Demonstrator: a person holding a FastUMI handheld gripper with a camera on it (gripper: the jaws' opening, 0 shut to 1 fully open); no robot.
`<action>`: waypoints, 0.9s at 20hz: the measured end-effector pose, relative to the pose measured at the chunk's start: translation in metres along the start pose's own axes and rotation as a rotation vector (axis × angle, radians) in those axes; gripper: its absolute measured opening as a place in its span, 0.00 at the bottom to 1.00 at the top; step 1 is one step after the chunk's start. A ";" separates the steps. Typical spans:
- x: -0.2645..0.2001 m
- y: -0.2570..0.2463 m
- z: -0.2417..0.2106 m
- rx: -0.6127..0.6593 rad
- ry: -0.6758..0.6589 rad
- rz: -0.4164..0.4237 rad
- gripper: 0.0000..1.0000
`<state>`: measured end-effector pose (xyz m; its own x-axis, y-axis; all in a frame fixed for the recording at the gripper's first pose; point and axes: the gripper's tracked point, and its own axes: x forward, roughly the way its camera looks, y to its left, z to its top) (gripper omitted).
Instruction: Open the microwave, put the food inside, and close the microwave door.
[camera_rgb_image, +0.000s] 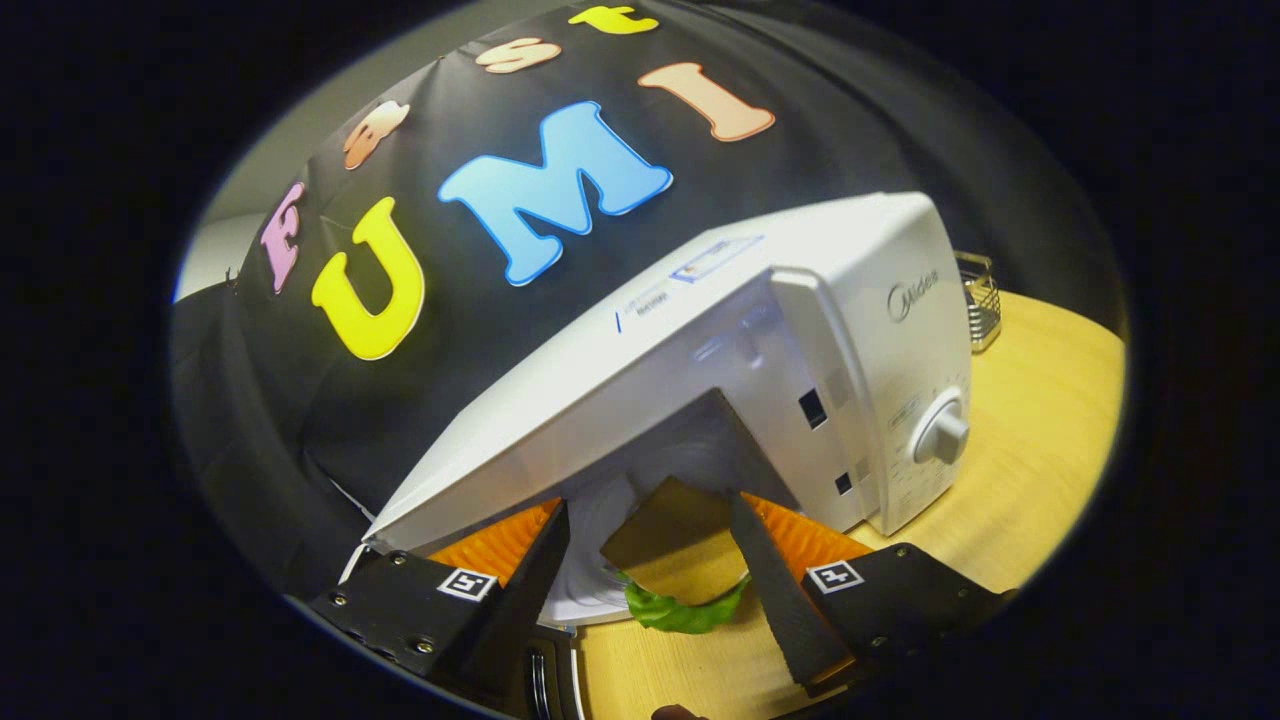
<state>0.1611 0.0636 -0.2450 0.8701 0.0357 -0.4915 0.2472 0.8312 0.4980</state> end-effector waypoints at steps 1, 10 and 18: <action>-0.013 0.003 0.005 -0.022 -0.001 0.015 0.97; -0.152 0.066 0.030 -0.241 -0.052 0.262 0.97; -0.257 0.154 0.004 -0.463 -0.078 0.517 0.97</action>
<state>-0.0233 0.1804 -0.0392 0.8593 0.4652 -0.2123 -0.3992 0.8698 0.2901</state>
